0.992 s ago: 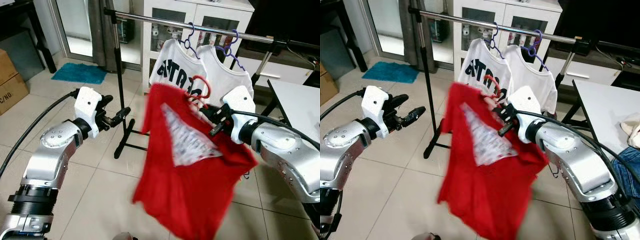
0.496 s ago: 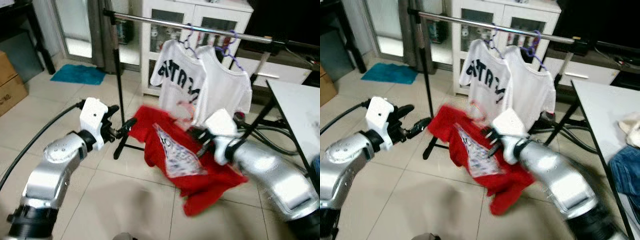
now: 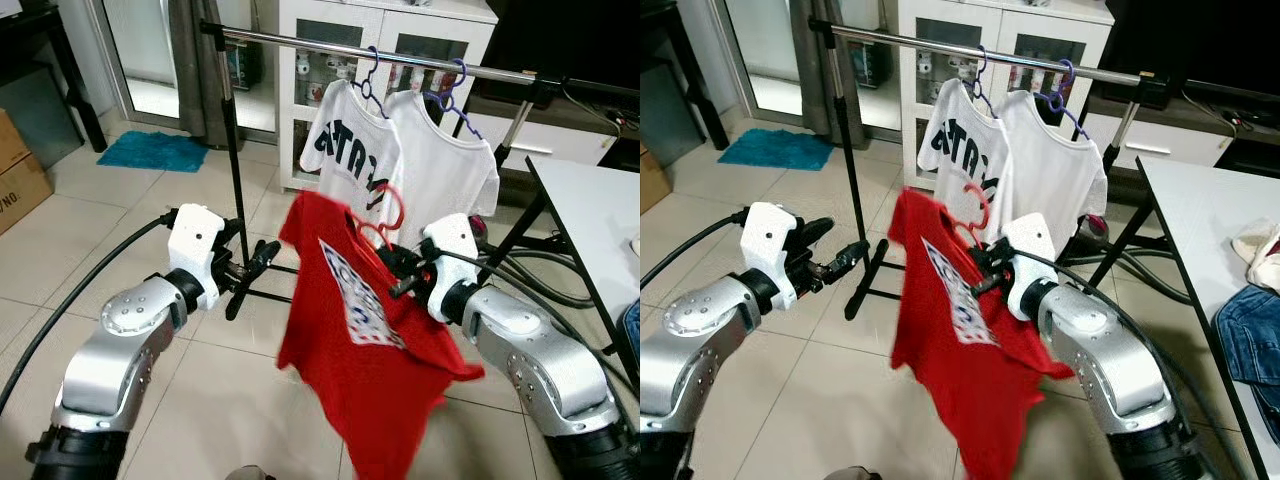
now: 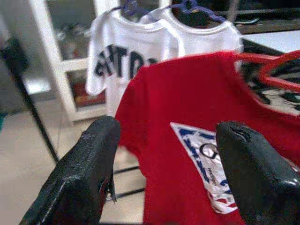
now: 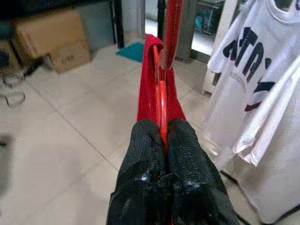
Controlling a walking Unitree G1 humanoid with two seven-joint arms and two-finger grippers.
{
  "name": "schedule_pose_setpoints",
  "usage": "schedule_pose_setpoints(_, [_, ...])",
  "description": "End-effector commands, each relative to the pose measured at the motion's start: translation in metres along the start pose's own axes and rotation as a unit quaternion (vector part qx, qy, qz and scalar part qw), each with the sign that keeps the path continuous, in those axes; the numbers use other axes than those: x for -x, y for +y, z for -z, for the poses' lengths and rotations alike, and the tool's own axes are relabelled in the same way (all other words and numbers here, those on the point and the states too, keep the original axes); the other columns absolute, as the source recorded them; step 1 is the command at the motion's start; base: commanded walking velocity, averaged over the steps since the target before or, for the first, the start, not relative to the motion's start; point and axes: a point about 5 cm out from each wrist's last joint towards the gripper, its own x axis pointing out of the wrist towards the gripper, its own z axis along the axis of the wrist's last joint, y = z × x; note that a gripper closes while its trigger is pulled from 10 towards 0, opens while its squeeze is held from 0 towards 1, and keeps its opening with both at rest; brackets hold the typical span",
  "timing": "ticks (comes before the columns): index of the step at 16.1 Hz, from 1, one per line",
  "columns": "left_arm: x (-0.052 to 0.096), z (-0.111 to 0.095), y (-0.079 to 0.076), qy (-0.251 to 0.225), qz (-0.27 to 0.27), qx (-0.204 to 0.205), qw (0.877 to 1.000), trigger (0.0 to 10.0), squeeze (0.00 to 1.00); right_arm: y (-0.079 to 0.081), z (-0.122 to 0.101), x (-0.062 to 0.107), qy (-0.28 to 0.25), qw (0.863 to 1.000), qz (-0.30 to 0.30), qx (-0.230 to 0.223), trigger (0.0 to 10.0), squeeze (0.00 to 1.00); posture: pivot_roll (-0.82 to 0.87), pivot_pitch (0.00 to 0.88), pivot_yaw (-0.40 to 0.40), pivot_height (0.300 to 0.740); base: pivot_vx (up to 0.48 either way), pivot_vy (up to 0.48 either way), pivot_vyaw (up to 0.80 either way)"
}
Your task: Hang hanger
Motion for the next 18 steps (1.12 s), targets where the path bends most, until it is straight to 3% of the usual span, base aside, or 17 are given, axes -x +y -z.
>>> schedule_pose_setpoints(1, [0.004,-0.003,0.003,-0.004,-0.025,0.001,1.000,10.0,0.00,-0.008,-0.003,0.005,-0.010,1.000,0.025,-0.003,10.0,0.00,0.07,0.000,-0.019,0.740,0.000,0.000,0.00])
schedule_pose_setpoints(4, [0.011,-0.008,-0.001,-0.023,-0.060,0.022,0.998,10.0,0.00,-0.010,0.004,0.006,-0.004,0.999,0.052,-0.014,10.0,0.00,0.08,0.000,-0.015,0.740,0.000,0.000,0.80])
schedule_pose_setpoints(6, [0.011,-0.019,-0.003,-0.068,-0.087,0.052,0.993,10.0,0.00,-0.006,0.005,0.004,-0.008,0.998,0.053,-0.046,10.0,0.00,0.09,0.000,-0.024,0.740,0.000,0.000,0.80])
schedule_pose_setpoints(8, [0.011,-0.021,-0.002,-0.066,-0.097,0.033,0.993,10.0,0.00,-0.008,0.007,0.004,-0.014,0.996,0.070,-0.056,10.0,0.00,0.09,0.000,-0.029,0.740,0.319,0.000,0.58])
schedule_pose_setpoints(9, [0.013,-0.017,-0.003,-0.052,-0.099,0.008,0.994,10.0,0.00,-0.014,0.014,0.004,0.002,0.991,0.111,-0.073,10.0,0.00,0.09,0.000,-0.029,0.740,0.364,0.000,0.00])
schedule_pose_setpoints(11, [0.016,-0.012,-0.004,-0.041,-0.102,0.004,0.994,10.0,0.00,-0.017,0.018,0.005,0.006,0.987,0.129,-0.093,10.0,0.00,0.10,0.000,-0.029,0.740,0.382,0.000,0.00])
schedule_pose_setpoints(15, [0.017,-0.011,-0.005,-0.038,-0.103,0.003,0.994,10.0,0.00,-0.014,0.011,0.003,-0.014,0.993,0.110,-0.039,10.0,0.00,0.10,0.000,-0.028,0.740,0.446,0.000,0.00])
schedule_pose_setpoints(18, [0.020,-0.014,-0.004,-0.042,-0.103,0.000,0.994,10.0,0.00,-0.014,0.007,-0.002,-0.018,0.991,0.128,-0.046,10.0,0.00,0.11,0.000,-0.037,0.740,0.480,0.000,0.80])
